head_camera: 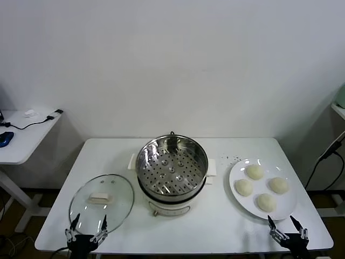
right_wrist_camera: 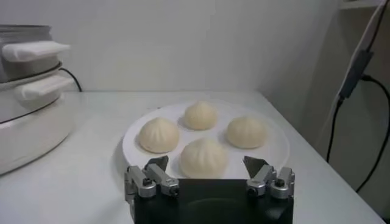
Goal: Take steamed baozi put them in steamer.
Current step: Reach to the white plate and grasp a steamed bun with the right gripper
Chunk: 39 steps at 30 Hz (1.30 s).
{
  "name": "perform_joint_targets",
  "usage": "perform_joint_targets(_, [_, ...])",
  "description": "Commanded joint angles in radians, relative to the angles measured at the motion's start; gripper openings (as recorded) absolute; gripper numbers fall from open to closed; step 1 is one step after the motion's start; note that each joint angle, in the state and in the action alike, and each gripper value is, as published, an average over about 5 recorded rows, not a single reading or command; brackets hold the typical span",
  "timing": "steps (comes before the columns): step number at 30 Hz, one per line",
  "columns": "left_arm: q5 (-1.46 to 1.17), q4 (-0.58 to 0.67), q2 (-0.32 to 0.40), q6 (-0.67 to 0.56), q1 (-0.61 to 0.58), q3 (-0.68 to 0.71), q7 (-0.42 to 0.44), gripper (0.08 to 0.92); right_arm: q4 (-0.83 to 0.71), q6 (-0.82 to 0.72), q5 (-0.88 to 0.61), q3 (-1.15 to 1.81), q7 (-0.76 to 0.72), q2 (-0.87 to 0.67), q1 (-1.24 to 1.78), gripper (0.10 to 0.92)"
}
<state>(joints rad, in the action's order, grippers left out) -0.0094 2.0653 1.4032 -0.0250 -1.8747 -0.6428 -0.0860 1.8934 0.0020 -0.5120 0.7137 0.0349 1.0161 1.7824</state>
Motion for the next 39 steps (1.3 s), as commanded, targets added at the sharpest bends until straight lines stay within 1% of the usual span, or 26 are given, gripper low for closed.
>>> perform_joint_targets(1, [0.011, 0.000, -0.002, -0.001, 0.002, 0.000, 0.004, 0.823, 0.035, -0.174, 0.121, -0.002, 0.015, -0.064, -0.221, 0.823])
perform_joint_targets(2, [0.011, 0.001, -0.003, -0.001, 0.003, 0.000, 0.004, 0.823, 0.029, -0.191, 0.119, -0.006, 0.012, -0.081, -0.252, 0.823])
perform_joint_targets(5, [0.011, 0.008, -0.007, 0.001, 0.008, 0.001, 0.006, 0.823, -0.028, -0.279, 0.111, -0.052, -0.025, -0.199, -0.445, 0.823])
perform_joint_targets(8, [0.009, 0.017, -0.016, 0.003, 0.011, 0.001, 0.008, 0.823, -0.132, -0.325, 0.122, -0.148, -0.149, -0.349, -0.638, 0.823])
perform_joint_targets(11, [0.005, 0.025, -0.025, 0.002, 0.013, -0.002, 0.009, 0.823, -0.250, -0.313, 0.161, -0.293, -0.359, -0.499, -0.829, 0.823])
perform_joint_targets(13, [0.002, 0.028, -0.029, 0.001, 0.014, -0.003, 0.010, 0.823, -0.334, -0.271, 0.206, -0.426, -0.525, -0.586, -0.977, 0.823])
perform_joint_targets(15, [0.000, 0.028, -0.030, 0.000, 0.016, -0.002, 0.010, 0.823, -0.423, -0.190, 0.260, -0.596, -0.691, -0.649, -1.135, 0.823])
perform_joint_targets(18, [0.000, 0.023, -0.028, -0.005, 0.019, 0.000, 0.011, 0.823, -0.555, -0.030, 0.351, -0.910, -0.920, -0.692, -1.415, 0.823])
perform_joint_targets(20, [0.001, 0.019, -0.027, -0.008, 0.021, 0.001, 0.011, 0.823, -0.633, 0.067, 0.404, -1.143, -1.044, -0.693, -1.630, 0.823])
perform_joint_targets(22, [0.003, 0.015, -0.025, -0.012, 0.021, 0.001, 0.011, 0.823, -0.696, 0.126, 0.434, -1.358, -1.136, -0.674, -1.824, 0.823])
perform_joint_targets(26, [0.004, 0.006, -0.024, -0.019, 0.021, 0.001, 0.010, 0.823, -0.803, 0.163, 0.459, -1.720, -1.248, -0.596, -2.147, 0.823])
perform_joint_targets(29, [0.008, 0.001, -0.021, -0.021, 0.021, 0.004, 0.011, 0.823, -0.872, 0.149, 0.474, -1.912, -1.266, -0.516, -2.283, 0.823])
perform_joint_targets(31, [0.011, -0.001, -0.020, -0.023, 0.022, 0.007, 0.011, 0.823, -0.909, 0.129, 0.476, -1.976, -1.260, -0.465, -2.305, 0.823])
perform_joint_targets(39, [0.016, -0.009, -0.018, -0.025, 0.024, 0.010, 0.013, 0.823, -1.014, 0.024, 0.424, -2.000, -1.195, -0.301, -2.219, 0.823])
